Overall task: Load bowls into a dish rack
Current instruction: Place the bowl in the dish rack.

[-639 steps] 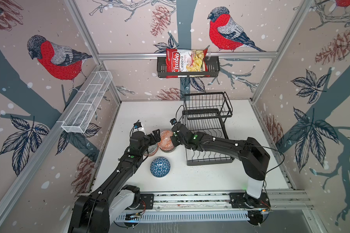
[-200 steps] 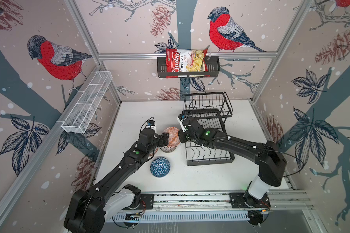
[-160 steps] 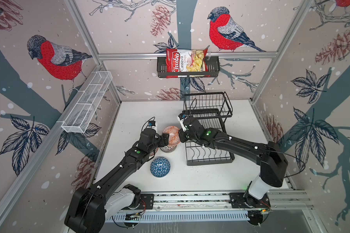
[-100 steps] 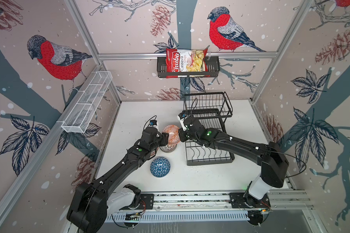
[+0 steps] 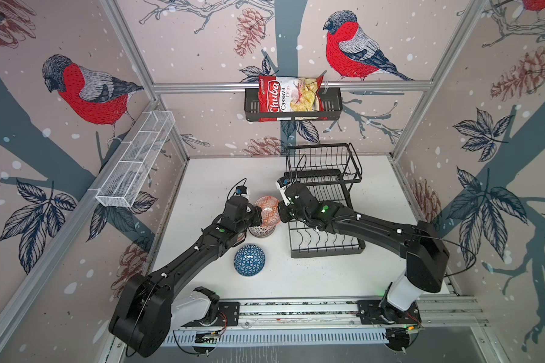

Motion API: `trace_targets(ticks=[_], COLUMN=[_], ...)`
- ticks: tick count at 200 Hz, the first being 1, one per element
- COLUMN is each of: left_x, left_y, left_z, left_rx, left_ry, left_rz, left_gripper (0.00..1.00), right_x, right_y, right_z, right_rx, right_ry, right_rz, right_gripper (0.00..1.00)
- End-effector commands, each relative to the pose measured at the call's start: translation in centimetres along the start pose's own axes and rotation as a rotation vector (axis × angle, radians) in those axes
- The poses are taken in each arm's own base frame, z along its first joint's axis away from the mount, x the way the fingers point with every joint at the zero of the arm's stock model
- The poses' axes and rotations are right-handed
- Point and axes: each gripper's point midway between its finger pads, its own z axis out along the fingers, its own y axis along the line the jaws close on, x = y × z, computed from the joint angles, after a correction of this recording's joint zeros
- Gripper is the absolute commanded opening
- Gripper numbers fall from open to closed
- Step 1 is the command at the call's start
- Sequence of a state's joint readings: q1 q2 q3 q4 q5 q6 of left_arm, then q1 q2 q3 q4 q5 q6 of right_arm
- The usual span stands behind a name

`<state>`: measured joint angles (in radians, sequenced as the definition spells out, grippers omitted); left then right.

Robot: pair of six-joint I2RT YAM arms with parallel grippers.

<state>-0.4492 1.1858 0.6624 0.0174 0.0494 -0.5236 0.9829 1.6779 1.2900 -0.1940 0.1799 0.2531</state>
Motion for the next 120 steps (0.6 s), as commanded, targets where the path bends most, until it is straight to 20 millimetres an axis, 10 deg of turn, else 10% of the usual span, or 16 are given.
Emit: trace_targets(ticks=[1,120], left_x=[-0.4,-0.8], left_y=[-0.3,-2.4], left_z=[0.2,0.1], left_rx=[0.010,0.141], left_ry=[-0.008,-0.041], left_rz=[0.001,-0.003], left_gripper=[0.10,0.00], right_x=[-2.0,-2.1], right_y=[0.7,0.3], right_z=[-0.4,-0.8], right_rx=[-0.023,-0.014], right_ry=[-0.075,-0.083], right_rz=[0.018,0.024], right_gripper=[0.00,0.21])
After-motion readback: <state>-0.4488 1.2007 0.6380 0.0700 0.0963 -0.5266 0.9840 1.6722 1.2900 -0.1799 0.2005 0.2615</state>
